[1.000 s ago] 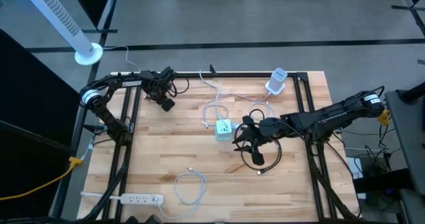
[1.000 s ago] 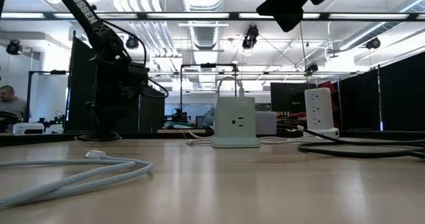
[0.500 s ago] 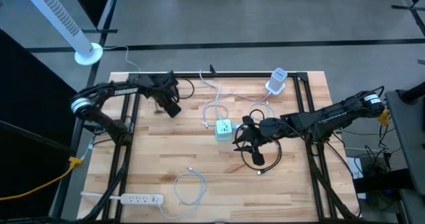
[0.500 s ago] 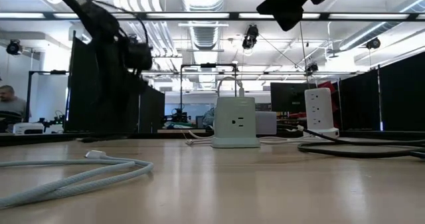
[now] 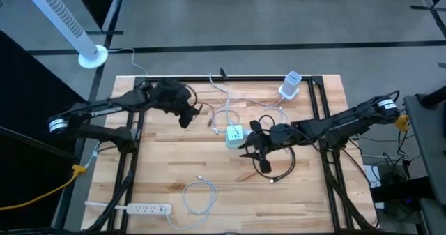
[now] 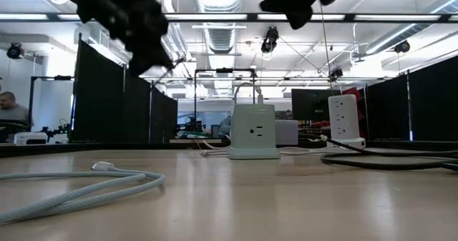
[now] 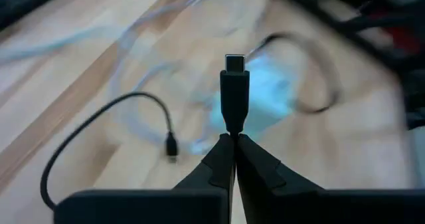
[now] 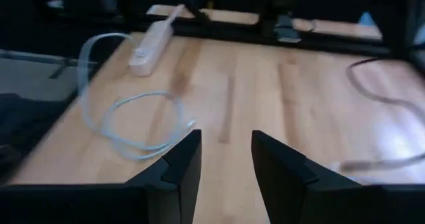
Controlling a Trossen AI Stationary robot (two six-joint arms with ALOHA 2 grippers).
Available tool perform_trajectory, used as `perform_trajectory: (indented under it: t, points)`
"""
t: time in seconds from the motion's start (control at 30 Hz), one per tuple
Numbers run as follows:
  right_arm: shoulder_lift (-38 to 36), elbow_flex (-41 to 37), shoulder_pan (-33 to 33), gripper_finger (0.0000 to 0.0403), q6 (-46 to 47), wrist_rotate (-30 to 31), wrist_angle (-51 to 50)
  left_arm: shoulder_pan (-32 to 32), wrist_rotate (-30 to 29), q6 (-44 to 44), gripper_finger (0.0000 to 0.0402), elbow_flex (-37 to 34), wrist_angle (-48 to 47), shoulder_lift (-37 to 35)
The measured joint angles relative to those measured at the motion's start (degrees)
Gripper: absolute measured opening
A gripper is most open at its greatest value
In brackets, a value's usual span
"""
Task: Insert USB
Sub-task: Insert the black USB cable into the bottom white outlet
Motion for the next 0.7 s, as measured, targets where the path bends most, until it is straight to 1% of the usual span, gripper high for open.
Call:
perform_trajectory:
  t: [0.23, 0.3, 0.47, 0.53, 0.7]
  points:
    - [5.77, 0.0, -2.13, 0.011, -4.07, 13.6, 1.74, -8.64, 0.83, -3.98, 0.0, 0.0, 7.88, -4.62]
    - [6.65, 0.0, -3.33, 0.0116, -3.99, 15.23, 2.97, -11.71, 0.66, -4.11, 0.0, 0.0, 9.43, -5.63]
    - [8.29, 0.0, -6.7, 0.0141, -1.63, 13.56, 7.75, -19.1, -0.87, -4.76, 0.0, 0.0, 15.46, -6.48]
    - [8.41, 0.0, -7.96, 0.0155, -1.27, 10.64, 7.5, -21.13, -2.49, -4.81, 0.0, 0.02, 17.42, -6.6]
    - [8.51, 0.0, -10.26, 0.019, 1.77, 0.18, 7.28, -24.08, -4.72, -4.3, 0.0, 0.02, 17.52, -6.69]
